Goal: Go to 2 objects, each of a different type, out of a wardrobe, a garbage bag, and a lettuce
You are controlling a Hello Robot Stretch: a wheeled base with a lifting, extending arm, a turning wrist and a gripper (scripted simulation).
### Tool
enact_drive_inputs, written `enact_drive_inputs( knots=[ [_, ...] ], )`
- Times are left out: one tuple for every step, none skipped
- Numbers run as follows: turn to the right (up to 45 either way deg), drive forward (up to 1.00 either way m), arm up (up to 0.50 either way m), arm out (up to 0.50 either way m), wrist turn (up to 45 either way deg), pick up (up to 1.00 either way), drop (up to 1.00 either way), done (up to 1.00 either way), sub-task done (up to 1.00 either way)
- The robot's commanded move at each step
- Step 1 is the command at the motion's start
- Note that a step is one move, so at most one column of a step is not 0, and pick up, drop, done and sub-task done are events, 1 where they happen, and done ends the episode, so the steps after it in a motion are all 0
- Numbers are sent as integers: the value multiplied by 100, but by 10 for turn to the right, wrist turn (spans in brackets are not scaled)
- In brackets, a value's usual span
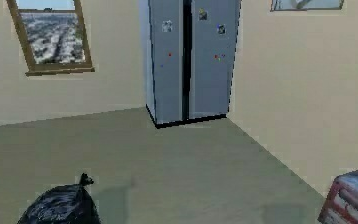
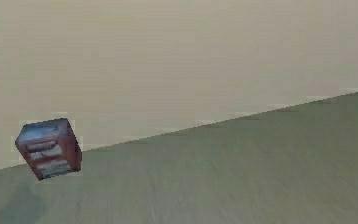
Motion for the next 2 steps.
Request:
enact_drive_inputs(
  knots=[
    [-390, 0, 0, 0, 0, 0, 0, 0, 0],
    [0, 0, 0, 0, 0, 0, 0, 0, 100]
  ],
)
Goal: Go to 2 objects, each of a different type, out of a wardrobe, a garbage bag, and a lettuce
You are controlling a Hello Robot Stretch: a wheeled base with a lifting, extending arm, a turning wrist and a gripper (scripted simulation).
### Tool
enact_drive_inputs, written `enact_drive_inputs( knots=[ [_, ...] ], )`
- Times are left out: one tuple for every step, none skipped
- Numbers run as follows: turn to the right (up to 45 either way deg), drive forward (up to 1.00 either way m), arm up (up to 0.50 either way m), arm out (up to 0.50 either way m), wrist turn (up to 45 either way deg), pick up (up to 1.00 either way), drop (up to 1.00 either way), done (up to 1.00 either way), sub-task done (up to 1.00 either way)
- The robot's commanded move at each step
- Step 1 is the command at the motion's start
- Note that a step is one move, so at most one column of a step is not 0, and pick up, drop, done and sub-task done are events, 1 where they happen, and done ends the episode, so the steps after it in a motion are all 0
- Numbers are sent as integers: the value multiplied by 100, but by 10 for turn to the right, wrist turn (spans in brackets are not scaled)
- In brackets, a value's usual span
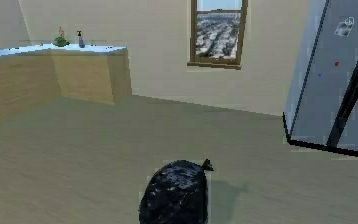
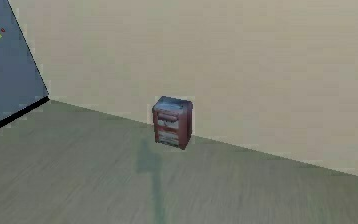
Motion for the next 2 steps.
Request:
enact_drive_inputs(
  knots=[
    [-450, 0, 0, 0, 0, 0, 0, 0, 0],
    [-120, 0, 0, 0, 0, 0, 0, 0, 0]
  ],
)
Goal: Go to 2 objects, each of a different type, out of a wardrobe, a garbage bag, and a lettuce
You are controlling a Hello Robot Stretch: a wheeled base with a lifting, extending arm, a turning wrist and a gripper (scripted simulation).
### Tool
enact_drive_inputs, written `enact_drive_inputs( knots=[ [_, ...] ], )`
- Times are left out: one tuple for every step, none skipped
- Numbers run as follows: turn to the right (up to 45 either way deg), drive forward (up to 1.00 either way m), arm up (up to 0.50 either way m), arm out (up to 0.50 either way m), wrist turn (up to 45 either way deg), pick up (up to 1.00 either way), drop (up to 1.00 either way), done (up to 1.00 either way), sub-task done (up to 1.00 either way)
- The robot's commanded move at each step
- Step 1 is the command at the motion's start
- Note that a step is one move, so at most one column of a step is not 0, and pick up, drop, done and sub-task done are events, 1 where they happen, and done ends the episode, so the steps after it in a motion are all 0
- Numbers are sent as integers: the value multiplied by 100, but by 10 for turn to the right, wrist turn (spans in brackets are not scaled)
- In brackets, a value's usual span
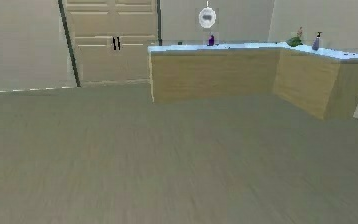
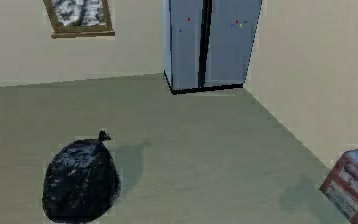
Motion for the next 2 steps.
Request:
enact_drive_inputs(
  knots=[
    [0, 70, 0, 0, 0, 0, 0, 0, 0],
    [300, 0, 0, 0, 0, 0, 0, 0, 0]
  ],
)
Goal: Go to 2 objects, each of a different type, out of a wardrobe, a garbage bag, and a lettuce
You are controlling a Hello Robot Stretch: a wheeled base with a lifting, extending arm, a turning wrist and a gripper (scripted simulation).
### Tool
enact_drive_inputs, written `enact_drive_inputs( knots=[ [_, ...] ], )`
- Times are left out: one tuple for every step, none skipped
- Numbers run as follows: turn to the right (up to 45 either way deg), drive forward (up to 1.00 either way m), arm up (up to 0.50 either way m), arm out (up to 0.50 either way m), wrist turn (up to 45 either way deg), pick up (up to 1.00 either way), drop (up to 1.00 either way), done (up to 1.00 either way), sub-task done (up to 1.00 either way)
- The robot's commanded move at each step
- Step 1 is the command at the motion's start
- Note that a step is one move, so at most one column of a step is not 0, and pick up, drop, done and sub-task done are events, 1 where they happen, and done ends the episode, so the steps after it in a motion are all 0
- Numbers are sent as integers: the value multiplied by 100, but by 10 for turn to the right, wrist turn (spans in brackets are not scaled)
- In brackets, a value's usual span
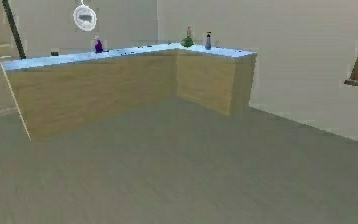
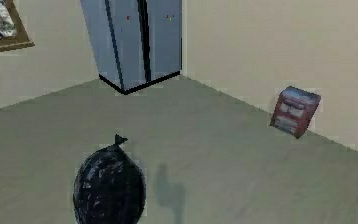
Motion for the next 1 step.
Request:
enact_drive_inputs(
  knots=[
    [0, 70, 0, 0, 0, 0, 0, 0, 0]
  ],
)
